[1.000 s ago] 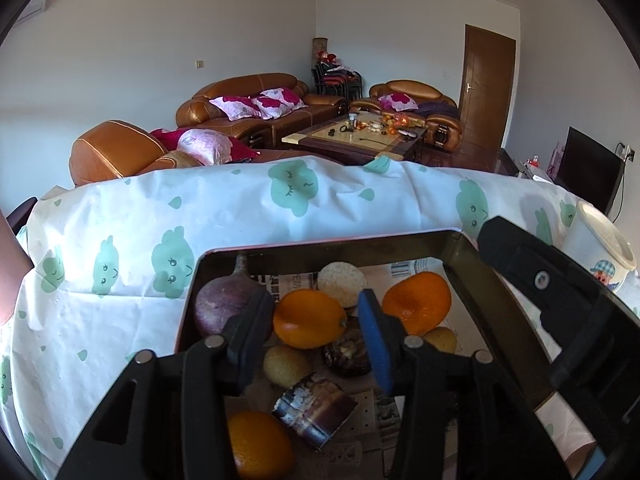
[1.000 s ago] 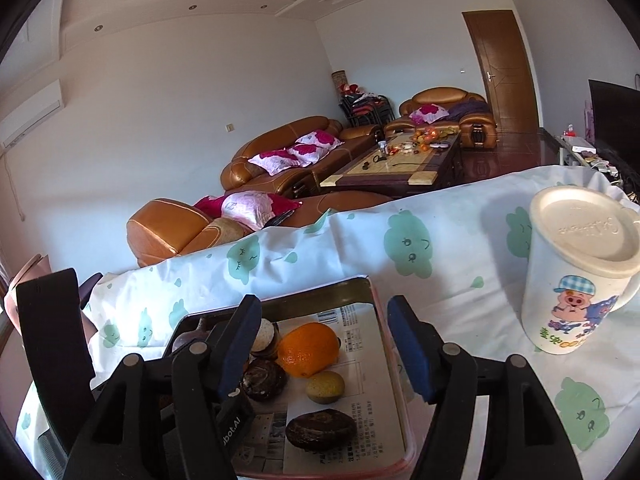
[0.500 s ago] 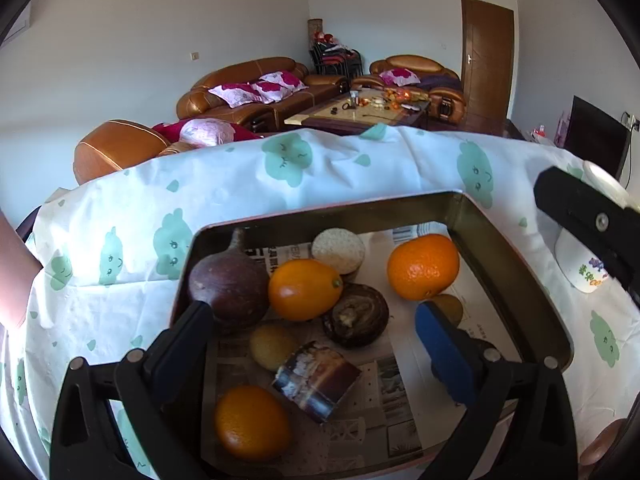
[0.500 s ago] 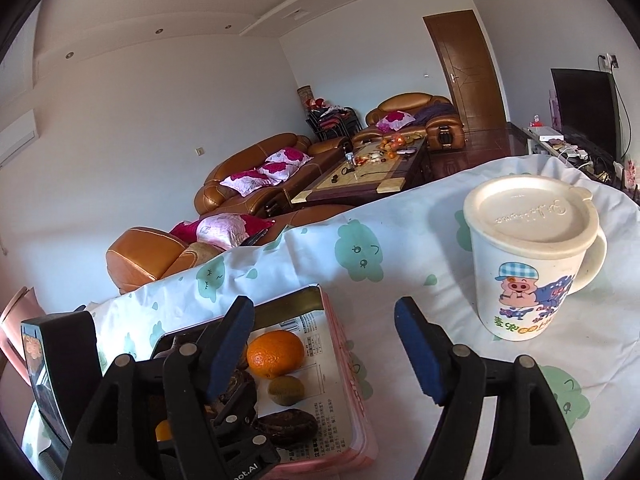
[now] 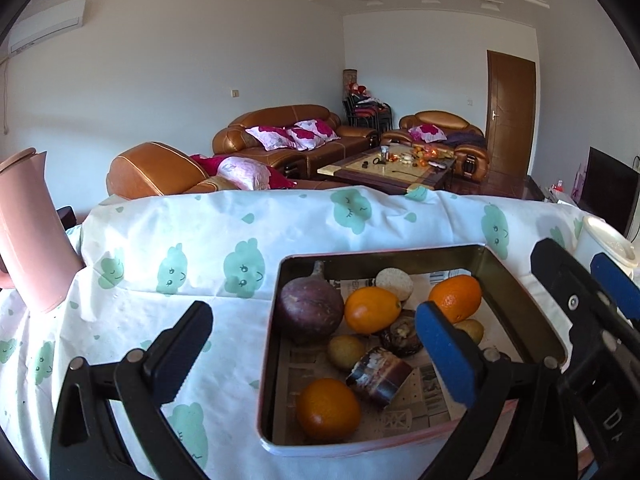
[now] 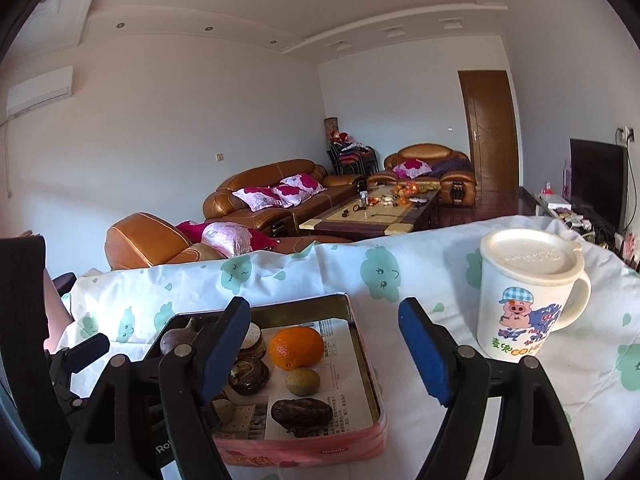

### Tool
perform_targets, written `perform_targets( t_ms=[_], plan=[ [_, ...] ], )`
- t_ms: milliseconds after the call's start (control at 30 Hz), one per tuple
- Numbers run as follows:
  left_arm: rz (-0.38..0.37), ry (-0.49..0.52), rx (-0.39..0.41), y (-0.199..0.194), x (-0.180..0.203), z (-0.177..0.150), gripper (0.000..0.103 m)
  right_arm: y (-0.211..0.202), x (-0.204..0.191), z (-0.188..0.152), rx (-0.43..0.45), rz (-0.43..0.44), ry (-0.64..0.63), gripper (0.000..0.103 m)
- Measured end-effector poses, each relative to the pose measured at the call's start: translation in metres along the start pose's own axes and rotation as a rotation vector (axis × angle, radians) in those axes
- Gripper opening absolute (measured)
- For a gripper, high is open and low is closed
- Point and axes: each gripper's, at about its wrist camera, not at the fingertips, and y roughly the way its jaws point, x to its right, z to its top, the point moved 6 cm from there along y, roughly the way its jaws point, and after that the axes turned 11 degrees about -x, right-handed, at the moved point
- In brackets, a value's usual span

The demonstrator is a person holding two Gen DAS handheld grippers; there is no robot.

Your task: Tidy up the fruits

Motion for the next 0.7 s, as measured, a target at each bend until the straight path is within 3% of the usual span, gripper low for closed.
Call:
perform_targets(
  t_ms=[267, 700],
  plan=[
    [0.001, 0.015, 0.064, -0.021, -0.002, -0.009, 0.103, -0.025, -0.015, -0.008, 0.059, -0.012, -0.071, 0.082],
    [-0.028, 0.017, 0.143, -0.061, -0.011, -0.032, 0.103, -0.068, -0.010, -0.023, 0.135, 0.005, -0.029, 0.082]
  ],
)
